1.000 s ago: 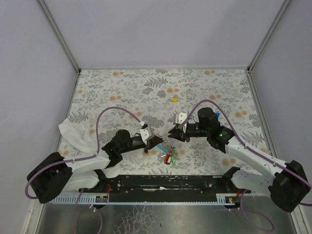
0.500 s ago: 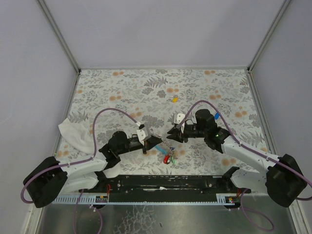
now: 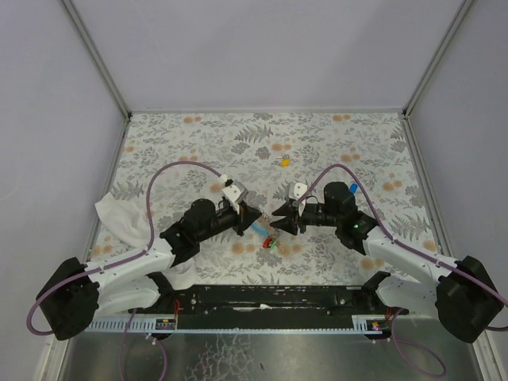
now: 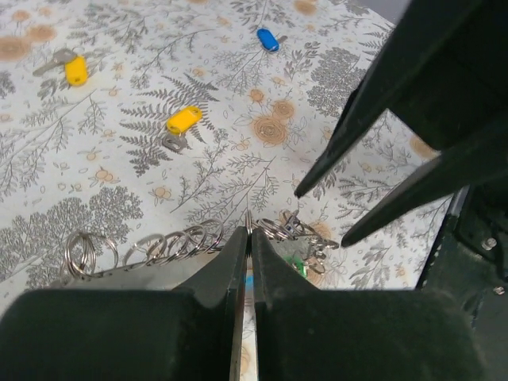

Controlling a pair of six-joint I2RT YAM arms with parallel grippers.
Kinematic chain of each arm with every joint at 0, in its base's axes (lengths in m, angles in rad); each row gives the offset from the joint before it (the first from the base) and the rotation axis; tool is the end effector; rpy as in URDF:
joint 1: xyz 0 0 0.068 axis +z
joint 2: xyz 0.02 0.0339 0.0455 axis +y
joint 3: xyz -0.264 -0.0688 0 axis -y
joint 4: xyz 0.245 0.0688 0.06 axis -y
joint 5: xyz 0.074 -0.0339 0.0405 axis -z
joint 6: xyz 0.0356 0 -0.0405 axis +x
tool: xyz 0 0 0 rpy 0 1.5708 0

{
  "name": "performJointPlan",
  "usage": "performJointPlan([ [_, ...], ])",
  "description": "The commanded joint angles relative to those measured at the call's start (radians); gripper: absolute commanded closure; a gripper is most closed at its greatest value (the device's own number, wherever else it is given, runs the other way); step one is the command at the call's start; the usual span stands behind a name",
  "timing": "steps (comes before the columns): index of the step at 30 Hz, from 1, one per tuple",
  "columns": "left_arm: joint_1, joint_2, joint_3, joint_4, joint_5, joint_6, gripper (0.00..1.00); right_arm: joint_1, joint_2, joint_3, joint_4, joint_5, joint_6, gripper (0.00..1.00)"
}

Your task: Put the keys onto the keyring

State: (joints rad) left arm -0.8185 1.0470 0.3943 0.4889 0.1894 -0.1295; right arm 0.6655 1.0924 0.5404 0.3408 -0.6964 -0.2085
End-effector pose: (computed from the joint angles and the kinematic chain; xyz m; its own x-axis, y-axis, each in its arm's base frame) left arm 0.1499 -0.1700 0.2232 -0.2195 0.0489 -0.9744 0.8225 0.5464 -0.1579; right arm 0.1728 0.1647 0.2492 0.0388 -0.1714 -0.9844 -0.9802 0.1847 -0.0708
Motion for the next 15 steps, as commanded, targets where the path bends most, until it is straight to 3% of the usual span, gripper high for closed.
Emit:
performJointPlan([
  [1, -0.011, -0.018, 0.172, -0.323, -0.08, -0.131, 1.0, -0.002, 0.01, 0.018, 0.058, -0.022, -0.042, 0.57],
  [5, -0.012, -0.018, 0.328, -0.666, -0.121, -0.147, 1.0, -0.003, 0.015, 0.038, 0.026, -0.002, -0.123, 0.57],
  [8, -0.014, 0.035, 0.477, -0.88, -0.166, -0.166, 1.0, -0.003, 0.028, 0.017, 0.101, 0.009, -0.135, 0.57],
  [11, -0.015, 0.107, 0.587, -1.029, -0.21, -0.196, 1.0, -0.003, 0.063, -0.025, 0.255, 0.006, -0.056, 0.57],
  [15, -0.016, 0.132, 0.597, -1.002, -0.205, -0.257, 1.0, 0.001, 0.14, -0.121, 0.659, -0.036, 0.158, 0.49],
])
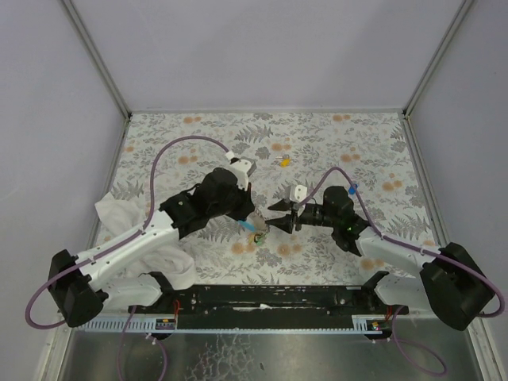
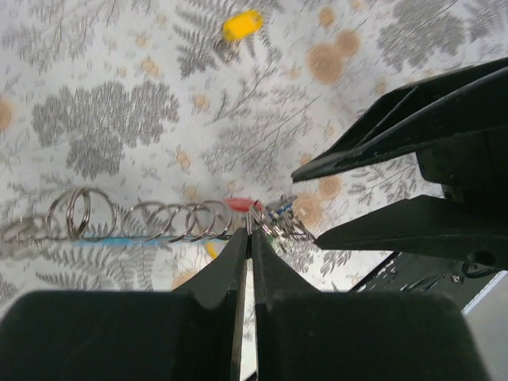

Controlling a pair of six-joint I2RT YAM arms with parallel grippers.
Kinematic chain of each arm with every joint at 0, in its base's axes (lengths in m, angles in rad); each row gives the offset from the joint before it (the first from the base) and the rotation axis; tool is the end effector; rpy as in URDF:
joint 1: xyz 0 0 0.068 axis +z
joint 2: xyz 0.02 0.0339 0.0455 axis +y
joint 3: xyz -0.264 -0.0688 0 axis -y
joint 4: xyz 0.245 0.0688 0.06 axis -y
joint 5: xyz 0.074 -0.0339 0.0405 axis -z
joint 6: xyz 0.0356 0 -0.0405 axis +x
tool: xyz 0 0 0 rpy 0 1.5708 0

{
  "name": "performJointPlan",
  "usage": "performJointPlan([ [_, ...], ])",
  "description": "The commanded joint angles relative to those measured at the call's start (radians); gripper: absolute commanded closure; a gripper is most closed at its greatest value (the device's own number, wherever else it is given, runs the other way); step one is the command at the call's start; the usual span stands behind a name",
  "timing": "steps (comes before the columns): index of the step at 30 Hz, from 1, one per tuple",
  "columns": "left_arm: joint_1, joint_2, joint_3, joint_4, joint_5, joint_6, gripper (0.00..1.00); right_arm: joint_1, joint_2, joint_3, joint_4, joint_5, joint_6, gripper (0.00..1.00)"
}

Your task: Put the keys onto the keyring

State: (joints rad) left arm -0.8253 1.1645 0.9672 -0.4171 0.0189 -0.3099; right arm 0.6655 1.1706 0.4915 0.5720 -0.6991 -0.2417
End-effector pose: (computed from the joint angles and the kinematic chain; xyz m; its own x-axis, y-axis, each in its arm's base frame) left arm 0.1740 -0.1895 0.3036 -0.5996 0.2000 -0.7749 0.5903 0.7643 -0.2596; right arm 0.1795 0.1700 0.2386 0.1519 -0.1136 -0.9818 -0.9677 0.1852 -0.1712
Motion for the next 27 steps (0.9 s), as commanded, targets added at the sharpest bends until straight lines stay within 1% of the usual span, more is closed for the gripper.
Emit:
performJointPlan([
  [1, -0.009, 0.014, 0.015, -0.073, -0.035, -0.087, 1.0, 0.004, 0.084, -0.092, 0.533, -0.03, 0.226, 0.49],
  [2, -0.009, 0.012, 0.005, -0.055, -0.033, -0.096, 1.0, 0.008, 0.106, -0.106, 0.603, -0.02, 0.26, 0.49],
  [3, -0.009, 0.011, -0.005, -0.038, -0.036, -0.106, 1.0, 0.016, 0.122, -0.109, 0.635, -0.007, 0.281, 0.49],
  [4, -0.01, 0.013, -0.013, -0.026, -0.041, -0.116, 1.0, 0.032, 0.135, -0.107, 0.641, 0.012, 0.285, 0.45],
  [7, -0.01, 0.011, -0.049, 0.019, -0.051, -0.136, 1.0, 0.104, 0.152, -0.101, 0.589, 0.116, 0.23, 0.36],
  [9, -0.01, 0.008, -0.075, 0.054, -0.056, -0.152, 1.0, 0.151, 0.161, -0.096, 0.559, 0.214, 0.201, 0.34],
  [11, -0.01, 0.007, -0.096, 0.087, -0.056, -0.168, 1.0, 0.182, 0.178, -0.098, 0.569, 0.268, 0.2, 0.32],
  [13, -0.009, 0.008, -0.111, 0.111, -0.055, -0.181, 1.0, 0.212, 0.196, -0.099, 0.577, 0.331, 0.184, 0.22],
  [14, -0.01, 0.008, -0.114, 0.119, -0.055, -0.187, 1.0, 0.229, 0.205, -0.096, 0.564, 0.357, 0.168, 0.21],
  [16, -0.009, 0.005, -0.118, 0.128, -0.052, -0.193, 1.0, 0.251, 0.221, -0.087, 0.537, 0.406, 0.148, 0.2],
  [21, -0.01, 0.004, -0.128, 0.138, -0.04, -0.202, 1.0, 0.283, 0.262, -0.084, 0.537, 0.499, 0.11, 0.21],
  [25, -0.01, 0.003, -0.137, 0.137, -0.023, -0.204, 1.0, 0.285, 0.27, -0.094, 0.579, 0.622, 0.135, 0.24],
  [27, -0.01, -0.004, -0.143, 0.132, -0.032, -0.203, 1.0, 0.285, 0.255, -0.098, 0.571, 0.685, 0.16, 0.28],
])
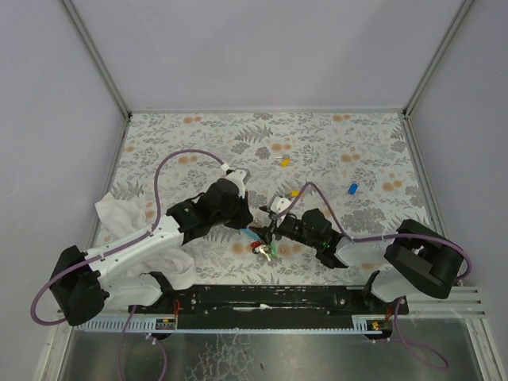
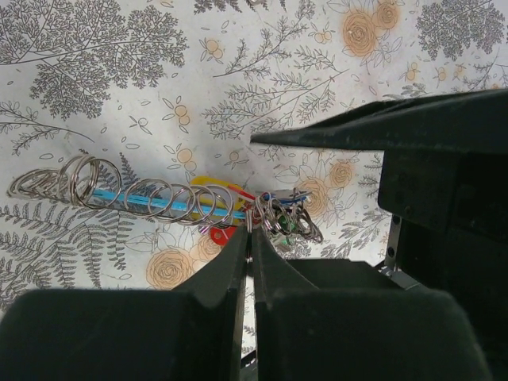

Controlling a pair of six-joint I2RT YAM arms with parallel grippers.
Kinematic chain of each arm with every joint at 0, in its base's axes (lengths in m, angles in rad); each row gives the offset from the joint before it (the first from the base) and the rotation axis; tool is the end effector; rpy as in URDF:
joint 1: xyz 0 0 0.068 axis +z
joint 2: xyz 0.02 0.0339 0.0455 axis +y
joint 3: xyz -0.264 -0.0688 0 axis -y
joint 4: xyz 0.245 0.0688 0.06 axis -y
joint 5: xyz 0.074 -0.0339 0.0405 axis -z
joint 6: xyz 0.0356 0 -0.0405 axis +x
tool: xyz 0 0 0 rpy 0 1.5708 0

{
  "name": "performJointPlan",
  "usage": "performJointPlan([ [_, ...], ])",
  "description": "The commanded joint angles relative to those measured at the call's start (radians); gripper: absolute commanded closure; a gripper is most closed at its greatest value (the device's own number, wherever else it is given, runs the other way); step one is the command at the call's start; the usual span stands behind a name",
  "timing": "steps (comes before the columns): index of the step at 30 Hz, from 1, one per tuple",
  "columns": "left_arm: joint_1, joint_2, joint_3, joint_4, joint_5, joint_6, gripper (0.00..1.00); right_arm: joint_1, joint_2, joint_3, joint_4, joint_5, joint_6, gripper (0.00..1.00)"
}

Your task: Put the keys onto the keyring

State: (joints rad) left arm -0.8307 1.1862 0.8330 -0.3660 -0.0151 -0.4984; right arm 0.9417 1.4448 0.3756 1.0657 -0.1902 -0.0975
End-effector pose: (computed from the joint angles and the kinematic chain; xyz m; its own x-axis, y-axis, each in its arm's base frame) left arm 0.1717 -0.1872 0.2576 -0.7395 0.1009 -0.6656 0.4294 0.8322 -0.3509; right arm 0.1512 0.2192 0.1891 0.0861 -0.0442 -0.9953 -0.9011 0.4226 -0.0967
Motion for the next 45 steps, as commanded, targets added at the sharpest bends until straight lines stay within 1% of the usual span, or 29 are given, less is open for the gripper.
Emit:
performJointPlan([
  [1, -0.004, -0.031, -0.013, 0.077, -0.005, -0.013, 1.0, 0.008, -0.031, 0.017, 0.061, 0.202, 0.031, 0.3],
  [3, -0.004, -0.039, -0.02, 0.072, -0.026, -0.008, 1.0, 0.009, -0.065, 0.014, 0.026, 0.236, 0.055, 0.38],
  [4, -0.005, -0.04, -0.021, 0.067, -0.034, -0.005, 1.0, 0.008, -0.085, 0.008, 0.012, 0.257, 0.075, 0.44],
  [7, -0.004, -0.041, -0.016, 0.052, -0.053, 0.01, 1.0, 0.009, -0.16, -0.019, -0.046, 0.33, 0.128, 0.52],
  [10, -0.004, -0.043, -0.01, 0.041, -0.058, 0.029, 1.0, 0.007, -0.244, -0.019, -0.175, 0.427, 0.181, 0.54],
  [12, -0.004, -0.041, -0.001, 0.035, -0.043, 0.05, 1.0, 0.007, -0.284, -0.008, -0.266, 0.439, 0.173, 0.53],
  [14, -0.004, -0.041, 0.009, 0.022, -0.029, 0.078, 1.0, 0.008, -0.312, 0.0, -0.321, 0.368, 0.11, 0.49],
  [18, -0.004, -0.04, 0.037, -0.027, -0.02, 0.138, 1.0, -0.007, -0.364, 0.006, -0.391, 0.164, -0.027, 0.43],
  [22, -0.004, -0.034, 0.054, -0.048, 0.016, 0.175, 1.0, -0.084, -0.358, 0.069, -0.47, -0.011, -0.037, 0.42],
  [26, -0.005, -0.016, 0.09, -0.054, 0.123, 0.254, 1.0, -0.114, -0.323, 0.141, -0.56, -0.183, -0.096, 0.4],
  [28, -0.007, -0.003, 0.115, -0.062, 0.175, 0.293, 1.0, -0.123, -0.32, 0.156, -0.587, -0.235, -0.143, 0.38],
  [31, -0.019, 0.021, 0.155, -0.078, 0.199, 0.328, 1.0, -0.155, -0.317, 0.166, -0.576, -0.312, -0.151, 0.38],
  [36, -0.034, 0.04, 0.17, -0.085, 0.203, 0.36, 1.0, -0.182, -0.277, 0.175, -0.521, -0.35, -0.118, 0.4],
  [39, -0.038, 0.04, 0.159, -0.085, 0.189, 0.377, 1.0, -0.185, -0.268, 0.184, -0.532, -0.362, -0.108, 0.48],
  [45, -0.043, 0.054, 0.139, -0.078, 0.184, 0.41, 1.0, -0.193, -0.288, 0.171, -0.496, -0.341, -0.078, 0.52],
])
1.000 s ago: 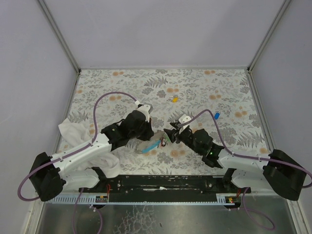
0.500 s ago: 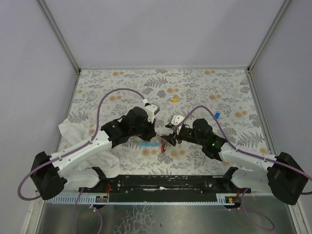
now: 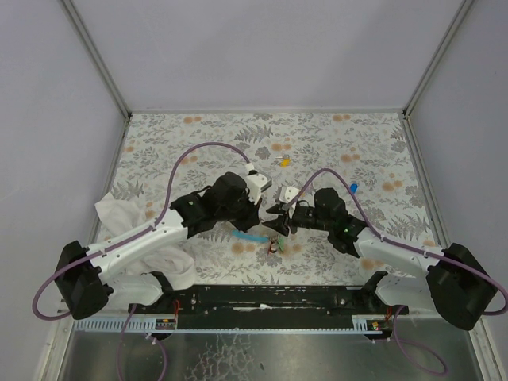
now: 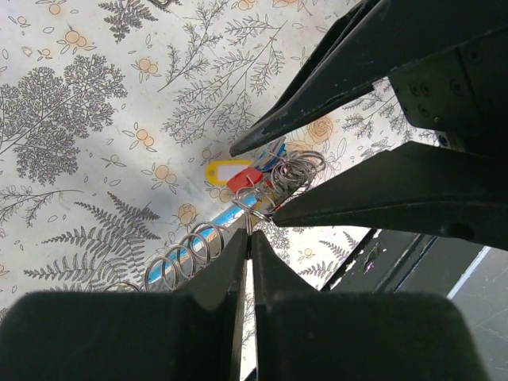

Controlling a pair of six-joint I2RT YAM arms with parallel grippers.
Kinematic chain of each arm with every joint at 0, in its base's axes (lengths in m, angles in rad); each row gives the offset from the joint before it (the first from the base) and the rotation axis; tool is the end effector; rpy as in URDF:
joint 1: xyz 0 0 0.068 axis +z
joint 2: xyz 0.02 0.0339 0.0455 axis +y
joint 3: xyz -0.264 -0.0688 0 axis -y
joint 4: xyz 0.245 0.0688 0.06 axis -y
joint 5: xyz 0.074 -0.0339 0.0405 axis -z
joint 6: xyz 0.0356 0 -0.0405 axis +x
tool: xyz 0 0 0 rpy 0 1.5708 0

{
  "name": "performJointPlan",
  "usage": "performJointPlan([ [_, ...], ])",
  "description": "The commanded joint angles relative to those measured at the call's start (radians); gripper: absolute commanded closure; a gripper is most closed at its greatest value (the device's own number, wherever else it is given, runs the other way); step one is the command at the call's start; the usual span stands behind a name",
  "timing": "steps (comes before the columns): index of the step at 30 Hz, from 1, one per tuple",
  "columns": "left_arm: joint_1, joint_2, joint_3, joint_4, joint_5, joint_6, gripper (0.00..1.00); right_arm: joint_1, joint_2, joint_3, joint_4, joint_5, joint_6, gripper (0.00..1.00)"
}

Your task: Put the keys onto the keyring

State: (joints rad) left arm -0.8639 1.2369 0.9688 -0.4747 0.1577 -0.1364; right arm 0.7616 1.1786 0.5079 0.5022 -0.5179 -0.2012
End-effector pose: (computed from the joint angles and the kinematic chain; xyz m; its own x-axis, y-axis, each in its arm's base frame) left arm 0.1685 -0.2059 0.2820 -0.5475 0.4343 -0.7153 0.7587 0.6182 -0.2054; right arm 0.1700 0.1865 0.2346 0.0715 -0.1718 -0.9825 -0.9578 0.2630 -0.1157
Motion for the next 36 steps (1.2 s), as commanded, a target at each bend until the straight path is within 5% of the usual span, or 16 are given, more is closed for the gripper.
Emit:
performJointPlan([
  [1, -0.01, 0.004, 0.002, 0.032, 0.012, 0.055, 1.0, -0.013, -0.019, 0.039, 0.071, -0.012, 0.029, 0.53],
  [21, -0.014, -0.019, -0.031, 0.068, -0.029, 0.064, 1.0, -0.015, 0.074, 0.06, 0.076, -0.005, 0.155, 0.54],
  [28, -0.014, -0.059, -0.035, 0.065, -0.075, 0.069, 1.0, -0.015, 0.009, 0.05, -0.174, 0.176, 0.141, 0.58],
  [36, -0.014, -0.039, -0.016, 0.056, -0.043, 0.102, 1.0, -0.015, -0.078, 0.052, -0.318, 0.099, 0.098, 0.59],
])
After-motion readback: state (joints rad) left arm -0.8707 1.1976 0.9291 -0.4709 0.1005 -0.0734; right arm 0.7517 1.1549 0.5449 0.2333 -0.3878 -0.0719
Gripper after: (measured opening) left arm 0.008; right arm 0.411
